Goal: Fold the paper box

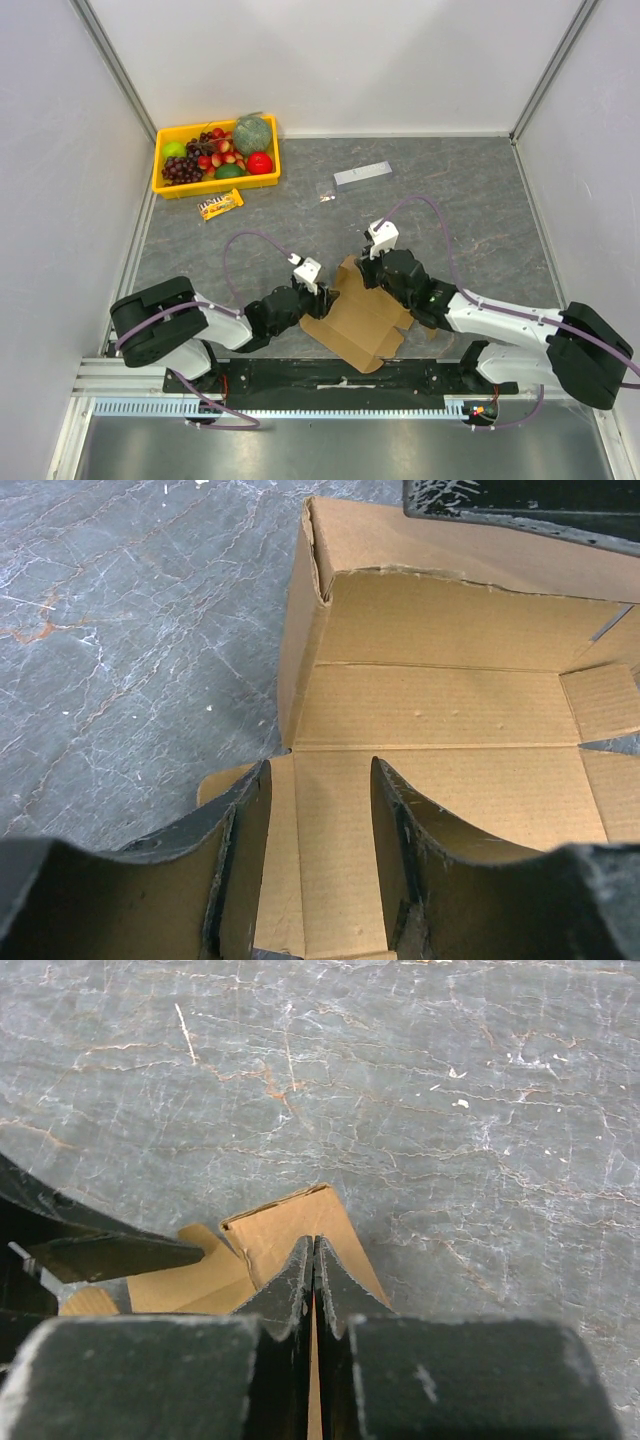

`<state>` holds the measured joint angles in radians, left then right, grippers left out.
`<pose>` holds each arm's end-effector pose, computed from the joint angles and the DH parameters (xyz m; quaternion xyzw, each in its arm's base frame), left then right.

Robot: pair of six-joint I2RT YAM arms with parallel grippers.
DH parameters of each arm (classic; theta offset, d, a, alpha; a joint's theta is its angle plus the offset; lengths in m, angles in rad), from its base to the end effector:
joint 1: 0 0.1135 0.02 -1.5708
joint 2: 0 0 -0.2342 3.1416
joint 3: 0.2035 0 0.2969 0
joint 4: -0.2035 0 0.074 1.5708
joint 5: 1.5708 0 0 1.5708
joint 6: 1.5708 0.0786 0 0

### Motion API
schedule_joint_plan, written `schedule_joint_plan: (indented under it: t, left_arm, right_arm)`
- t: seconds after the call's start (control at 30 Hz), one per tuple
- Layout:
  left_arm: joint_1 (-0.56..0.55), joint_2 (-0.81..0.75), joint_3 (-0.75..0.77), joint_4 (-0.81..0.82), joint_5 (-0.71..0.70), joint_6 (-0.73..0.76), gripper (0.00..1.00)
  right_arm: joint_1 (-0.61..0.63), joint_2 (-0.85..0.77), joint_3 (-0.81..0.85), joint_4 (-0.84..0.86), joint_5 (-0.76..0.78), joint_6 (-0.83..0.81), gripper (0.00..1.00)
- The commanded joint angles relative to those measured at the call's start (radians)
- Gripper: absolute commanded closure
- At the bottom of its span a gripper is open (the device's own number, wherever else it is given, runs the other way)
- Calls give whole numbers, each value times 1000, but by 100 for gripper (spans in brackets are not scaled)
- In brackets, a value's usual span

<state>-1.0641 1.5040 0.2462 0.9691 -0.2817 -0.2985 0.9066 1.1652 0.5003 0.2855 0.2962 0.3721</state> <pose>0.1619 -0.2467 0.0464 0.2185 0.7675 -0.2855 0.5308 0.2227 0.2473 0.1413 -0.1363 0.8115 0.2331 0.5182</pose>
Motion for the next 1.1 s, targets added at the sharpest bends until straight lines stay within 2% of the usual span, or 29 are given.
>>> schedule_joint_plan:
  t: [0.0, 0.8, 0.97, 1.07]
  left_arm:
    - [-10, -37, -13, 13, -5, -36, 50]
    - [-11, -114, -30, -43, -24, -67, 51]
    - [-11, -152, -25, -102, -30, -82, 52]
    - [-11, -214, -1, -197, -21, -109, 52]
  right_arm:
    - [-3, 33, 27, 73, 43, 18, 95]
    - [-3, 85, -25, 4, -123, -47, 95]
    - [-2, 100, -9, -25, -134, -64, 94]
    - [-3, 71, 9, -54, -134, -55, 92]
